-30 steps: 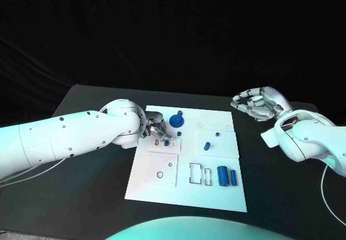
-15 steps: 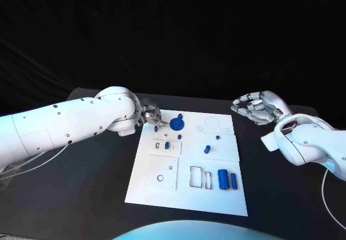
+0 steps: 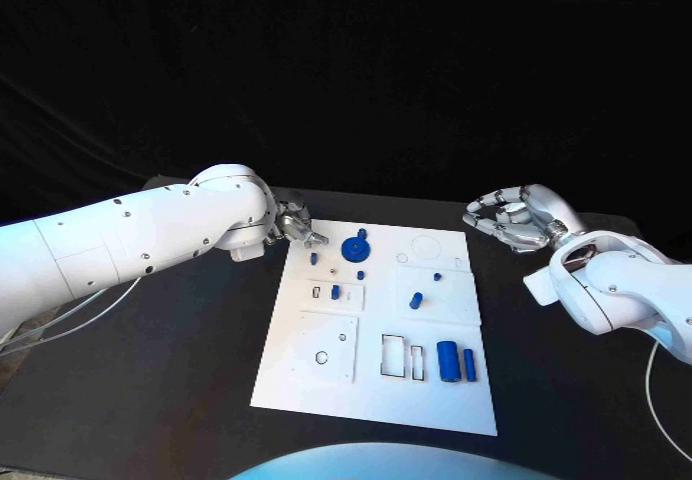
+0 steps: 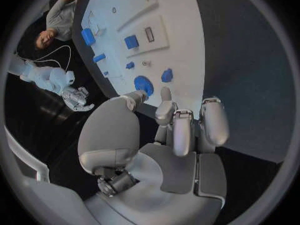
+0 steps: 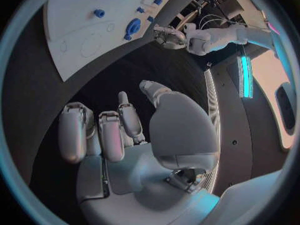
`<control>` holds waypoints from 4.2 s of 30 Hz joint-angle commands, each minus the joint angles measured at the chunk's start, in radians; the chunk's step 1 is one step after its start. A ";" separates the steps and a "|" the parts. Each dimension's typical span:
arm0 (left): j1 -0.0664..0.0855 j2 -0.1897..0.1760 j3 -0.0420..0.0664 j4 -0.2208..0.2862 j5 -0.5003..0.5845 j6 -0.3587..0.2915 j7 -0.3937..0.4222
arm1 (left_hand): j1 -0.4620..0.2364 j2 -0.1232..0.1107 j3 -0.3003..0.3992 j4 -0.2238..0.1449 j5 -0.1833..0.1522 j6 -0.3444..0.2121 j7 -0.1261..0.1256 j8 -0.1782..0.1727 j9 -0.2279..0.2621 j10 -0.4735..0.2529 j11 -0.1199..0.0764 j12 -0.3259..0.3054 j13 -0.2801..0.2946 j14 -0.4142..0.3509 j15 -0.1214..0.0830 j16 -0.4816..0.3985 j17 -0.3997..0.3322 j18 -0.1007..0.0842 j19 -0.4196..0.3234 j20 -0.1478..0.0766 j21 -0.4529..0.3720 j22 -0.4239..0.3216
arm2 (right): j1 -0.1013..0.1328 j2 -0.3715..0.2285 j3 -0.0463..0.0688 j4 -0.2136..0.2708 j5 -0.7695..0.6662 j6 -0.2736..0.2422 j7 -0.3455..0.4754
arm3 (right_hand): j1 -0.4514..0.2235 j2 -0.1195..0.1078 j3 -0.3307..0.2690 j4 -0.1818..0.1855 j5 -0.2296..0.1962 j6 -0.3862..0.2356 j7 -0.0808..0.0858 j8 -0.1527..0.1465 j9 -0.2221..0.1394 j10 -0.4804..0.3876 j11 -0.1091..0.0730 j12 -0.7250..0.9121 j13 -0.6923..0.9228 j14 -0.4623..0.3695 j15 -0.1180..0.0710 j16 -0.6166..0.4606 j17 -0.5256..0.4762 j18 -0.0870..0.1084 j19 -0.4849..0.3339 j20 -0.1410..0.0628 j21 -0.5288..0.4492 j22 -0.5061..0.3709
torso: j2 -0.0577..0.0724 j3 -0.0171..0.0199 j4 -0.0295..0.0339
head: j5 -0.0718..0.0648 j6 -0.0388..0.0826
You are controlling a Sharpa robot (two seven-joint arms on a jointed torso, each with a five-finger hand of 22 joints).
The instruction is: Assemble the parts on the task board
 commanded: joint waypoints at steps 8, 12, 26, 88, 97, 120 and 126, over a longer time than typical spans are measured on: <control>0.001 0.031 -0.008 -0.059 -0.023 0.039 0.006 | 0.007 0.002 -0.008 0.001 -0.005 0.000 0.009 -0.004 -0.001 -0.002 0.004 -0.007 -0.002 0.077 0.006 0.004 0.170 -0.004 -0.004 0.005 -0.006 -0.004 | -0.001 0.000 0.000 0.001 -0.007 0.011 0.005 | 0.000 -0.001 -0.003 0.001 -0.005 -0.009 0.001 0.006 0.001 -0.004 -0.001 -0.003 -0.001 0.052 -0.004 -0.006 0.041 0.005 -0.007 -0.003 -0.005 0.110 | 0.001 0.0004 -0.0031 | 0.006 -0.002; 0.002 0.035 -0.008 -0.068 -0.027 0.047 0.005 | 0.007 0.001 -0.010 0.000 -0.006 0.001 0.009 -0.004 -0.002 -0.002 0.004 -0.008 -0.002 0.077 0.007 0.004 0.170 -0.004 -0.005 0.006 -0.006 -0.004 | -0.001 0.000 0.000 0.001 -0.007 0.011 0.005 | 0.000 -0.001 -0.003 0.001 -0.005 -0.009 0.001 0.006 0.001 -0.004 -0.001 -0.003 -0.001 0.052 -0.004 -0.006 0.041 0.005 -0.007 -0.003 -0.005 0.110 | 0.001 0.0012 -0.0026 | 0.005 -0.005; 0.001 0.056 -0.020 -0.093 -0.017 0.077 0.003 | 0.013 -0.004 -0.029 -0.001 -0.005 0.012 0.008 -0.005 -0.006 -0.008 0.005 -0.009 -0.006 0.077 0.009 0.004 0.170 -0.004 -0.006 0.009 -0.007 -0.005 | -0.004 0.003 0.000 -0.001 -0.005 0.012 0.005 | 0.000 -0.001 -0.003 0.001 -0.005 -0.009 0.001 0.006 0.001 -0.004 -0.001 -0.003 -0.001 0.052 -0.004 -0.006 0.041 0.005 -0.007 -0.003 -0.005 0.110 | 0.000 0.0009 -0.0028 | 0.006 -0.011; 0.000 0.047 -0.027 -0.082 0.133 0.069 0.017 | 0.324 0.039 0.257 -0.081 -0.002 -0.001 0.007 0.025 0.006 -0.007 0.002 -0.009 -0.015 0.077 0.007 0.004 0.170 -0.003 -0.010 0.009 -0.009 -0.001 | -0.006 0.006 0.000 -0.002 -0.002 0.015 0.003 | 0.004 0.007 -0.005 0.006 0.000 -0.011 0.001 0.009 0.002 -0.002 -0.001 -0.001 0.001 0.052 -0.004 -0.007 0.041 0.005 -0.006 -0.004 -0.006 0.110 | -0.003 0.0036 -0.0003 | 0.009 -0.022; 0.000 -0.038 -0.026 0.052 0.213 -0.001 0.021 | 0.313 0.024 0.297 -0.094 0.000 0.003 0.005 0.040 0.014 0.004 0.000 -0.001 -0.006 0.078 0.006 0.004 0.170 -0.004 -0.006 0.008 -0.006 0.005 | -0.006 0.004 0.000 -0.002 -0.002 0.016 0.001 | 0.004 0.007 -0.006 0.007 0.001 -0.011 0.001 0.010 0.003 -0.002 -0.001 -0.002 0.000 0.052 -0.004 -0.007 0.041 0.006 -0.007 -0.004 -0.007 0.109 | -0.002 0.0030 0.0005 | 0.011 -0.022; -0.036 -0.130 -0.048 0.219 0.105 -0.081 0.027 | 0.215 -0.051 0.489 -0.163 0.005 0.018 -0.009 0.118 0.045 0.042 -0.015 0.036 0.046 0.078 -0.007 0.005 0.171 -0.009 0.013 -0.004 0.013 0.037 | -0.008 0.006 0.000 -0.008 -0.002 0.019 0.000 | 0.004 0.008 -0.008 0.008 0.003 -0.011 0.001 0.011 0.003 -0.003 -0.002 -0.003 -0.001 0.052 -0.004 -0.008 0.040 0.006 -0.008 -0.004 -0.009 0.108 | -0.007 0.0020 0.0054 | 0.018 -0.029; -0.046 -0.127 -0.052 0.227 0.047 -0.069 0.022 | 0.203 -0.055 0.502 -0.169 0.006 0.020 -0.012 0.126 0.046 0.048 -0.017 0.043 0.056 0.078 -0.009 0.005 0.171 -0.010 0.014 -0.005 0.014 0.039 | -0.009 0.006 0.000 -0.009 -0.002 0.020 0.001 | 0.004 0.008 -0.008 0.008 0.003 -0.011 0.001 0.011 0.003 -0.003 -0.002 -0.003 -0.001 0.052 -0.004 -0.008 0.040 0.006 -0.008 -0.004 -0.009 0.108 | -0.006 0.0022 0.0055 | 0.020 -0.029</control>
